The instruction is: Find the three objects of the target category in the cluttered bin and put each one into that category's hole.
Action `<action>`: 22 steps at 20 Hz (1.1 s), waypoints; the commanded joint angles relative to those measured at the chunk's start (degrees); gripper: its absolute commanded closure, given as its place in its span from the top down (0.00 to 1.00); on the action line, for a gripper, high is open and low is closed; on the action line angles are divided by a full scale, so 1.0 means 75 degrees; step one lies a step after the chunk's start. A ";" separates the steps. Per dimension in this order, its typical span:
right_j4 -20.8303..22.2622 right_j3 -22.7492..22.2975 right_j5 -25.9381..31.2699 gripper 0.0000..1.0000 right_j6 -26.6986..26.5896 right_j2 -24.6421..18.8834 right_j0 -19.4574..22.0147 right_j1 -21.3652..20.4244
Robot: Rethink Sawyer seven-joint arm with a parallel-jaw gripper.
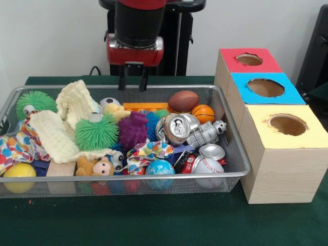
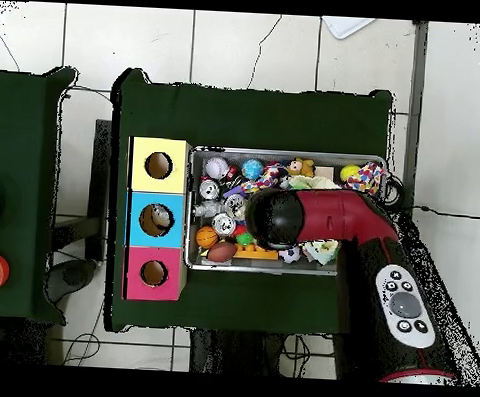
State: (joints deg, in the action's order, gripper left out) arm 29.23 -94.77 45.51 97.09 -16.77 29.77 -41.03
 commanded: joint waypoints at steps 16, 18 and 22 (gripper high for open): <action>0.1639 0.0467 -0.1109 1.00 -0.1855 -0.1096 0.1604 0.1852; 0.1830 0.0546 -0.1288 1.00 -0.1804 -0.1132 0.1666 0.2187; 0.1969 0.0732 -0.1417 1.00 -0.1688 -0.1243 0.1756 0.2640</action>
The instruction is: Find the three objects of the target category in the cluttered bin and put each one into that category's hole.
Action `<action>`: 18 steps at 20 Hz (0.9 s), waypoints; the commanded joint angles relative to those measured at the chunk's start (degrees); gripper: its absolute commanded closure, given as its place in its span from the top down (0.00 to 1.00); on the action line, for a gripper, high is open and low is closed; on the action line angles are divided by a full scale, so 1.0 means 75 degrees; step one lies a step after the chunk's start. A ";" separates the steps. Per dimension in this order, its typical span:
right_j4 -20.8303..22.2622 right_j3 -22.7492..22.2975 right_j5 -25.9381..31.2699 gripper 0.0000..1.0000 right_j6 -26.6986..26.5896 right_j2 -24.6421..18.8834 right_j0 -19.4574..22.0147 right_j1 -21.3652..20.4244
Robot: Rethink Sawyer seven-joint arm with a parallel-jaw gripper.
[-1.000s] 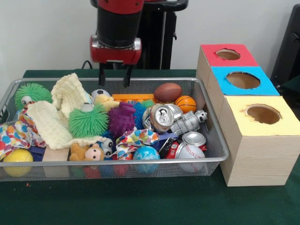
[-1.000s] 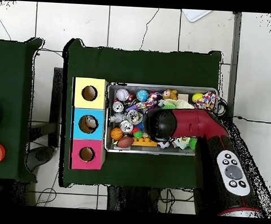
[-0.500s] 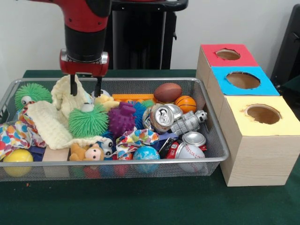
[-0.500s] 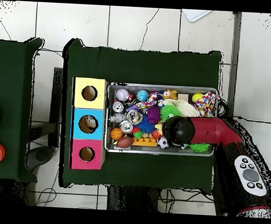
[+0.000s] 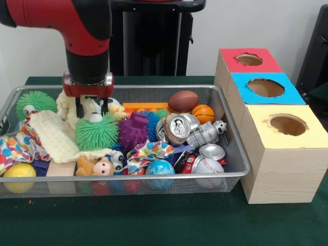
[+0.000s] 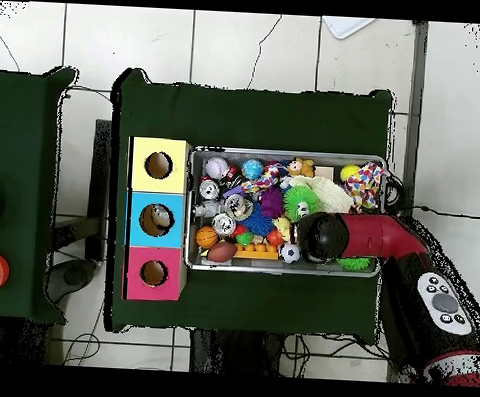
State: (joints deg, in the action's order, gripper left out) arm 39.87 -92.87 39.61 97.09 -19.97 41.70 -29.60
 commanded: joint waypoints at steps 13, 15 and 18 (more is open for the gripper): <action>0.1345 0.1070 -0.1527 1.00 -0.1543 -0.0898 0.0177 0.1896; 0.1510 0.1095 -0.1456 0.00 -0.1582 -0.0847 0.0099 0.1844; 0.1625 0.1105 -0.1526 0.00 -0.1459 -0.0768 0.0019 0.1811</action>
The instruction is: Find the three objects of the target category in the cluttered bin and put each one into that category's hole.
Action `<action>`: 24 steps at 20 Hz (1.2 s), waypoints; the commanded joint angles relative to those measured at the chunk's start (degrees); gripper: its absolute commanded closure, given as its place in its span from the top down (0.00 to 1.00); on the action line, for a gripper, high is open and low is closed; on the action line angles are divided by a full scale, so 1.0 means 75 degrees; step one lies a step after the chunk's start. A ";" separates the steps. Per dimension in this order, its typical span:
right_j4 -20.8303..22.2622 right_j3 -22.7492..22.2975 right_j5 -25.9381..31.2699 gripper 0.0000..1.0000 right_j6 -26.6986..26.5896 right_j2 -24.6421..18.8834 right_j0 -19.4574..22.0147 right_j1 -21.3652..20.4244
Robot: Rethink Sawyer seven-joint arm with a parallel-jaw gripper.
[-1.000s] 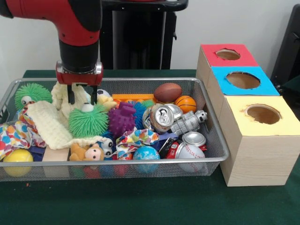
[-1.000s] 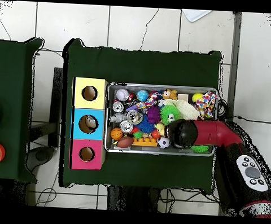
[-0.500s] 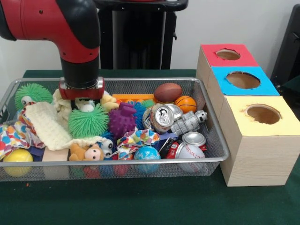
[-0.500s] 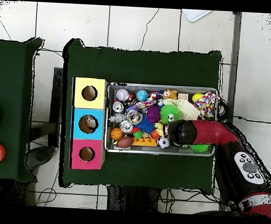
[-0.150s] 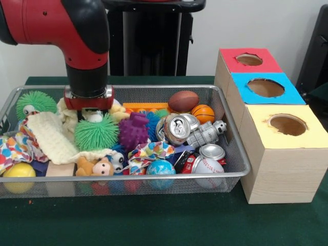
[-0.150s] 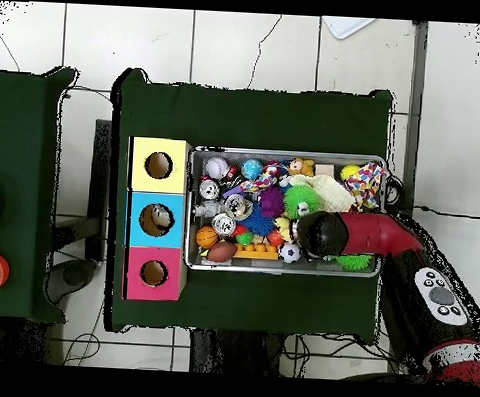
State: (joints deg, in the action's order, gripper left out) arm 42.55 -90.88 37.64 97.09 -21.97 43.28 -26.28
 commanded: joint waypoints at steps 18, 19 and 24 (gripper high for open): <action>-0.0379 -0.0556 0.1268 0.00 -0.0091 -0.0164 -0.1735 -0.1777; -0.0494 -0.0593 0.1385 0.00 -0.0042 -0.0147 -0.1802 -0.1885; -0.0787 -0.0630 0.1652 0.00 0.0034 -0.0023 -0.1972 -0.2058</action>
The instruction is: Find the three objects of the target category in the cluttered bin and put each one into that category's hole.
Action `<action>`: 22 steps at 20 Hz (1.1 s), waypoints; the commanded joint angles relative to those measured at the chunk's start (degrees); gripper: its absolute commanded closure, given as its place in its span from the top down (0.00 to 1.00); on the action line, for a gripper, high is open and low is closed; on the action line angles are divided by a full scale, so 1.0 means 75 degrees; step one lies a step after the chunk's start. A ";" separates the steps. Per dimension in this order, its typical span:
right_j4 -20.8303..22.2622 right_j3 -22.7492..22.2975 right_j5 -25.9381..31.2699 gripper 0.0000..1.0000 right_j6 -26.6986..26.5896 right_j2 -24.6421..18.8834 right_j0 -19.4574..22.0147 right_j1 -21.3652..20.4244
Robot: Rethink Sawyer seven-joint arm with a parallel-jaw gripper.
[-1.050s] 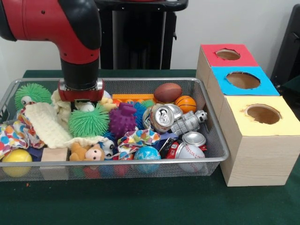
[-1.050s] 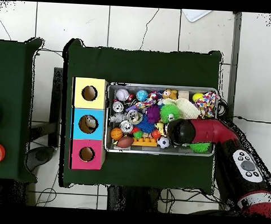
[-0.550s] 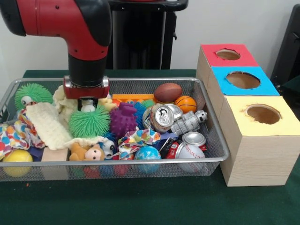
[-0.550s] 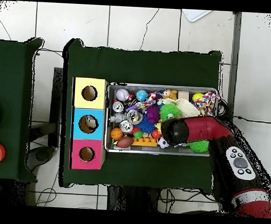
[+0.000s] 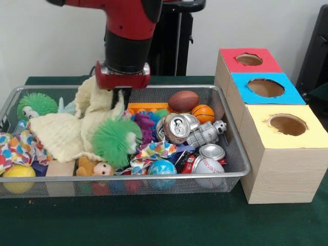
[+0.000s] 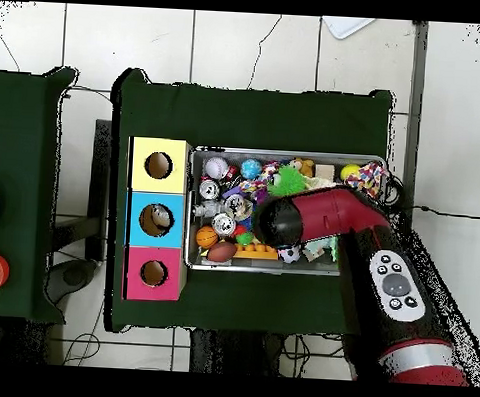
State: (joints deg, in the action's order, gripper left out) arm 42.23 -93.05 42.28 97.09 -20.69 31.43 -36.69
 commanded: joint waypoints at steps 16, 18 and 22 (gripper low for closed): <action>-0.1368 -0.0492 0.0651 0.00 0.0299 -0.0014 -0.0820 -0.0709; -0.1434 -0.0634 0.0558 0.00 0.0422 0.0024 -0.0875 -0.0767; -0.1785 -0.1043 0.0578 0.00 0.0673 0.0036 -0.1010 -0.1152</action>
State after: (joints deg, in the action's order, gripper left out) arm 32.52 -95.17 43.80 97.09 -20.48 25.23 -43.26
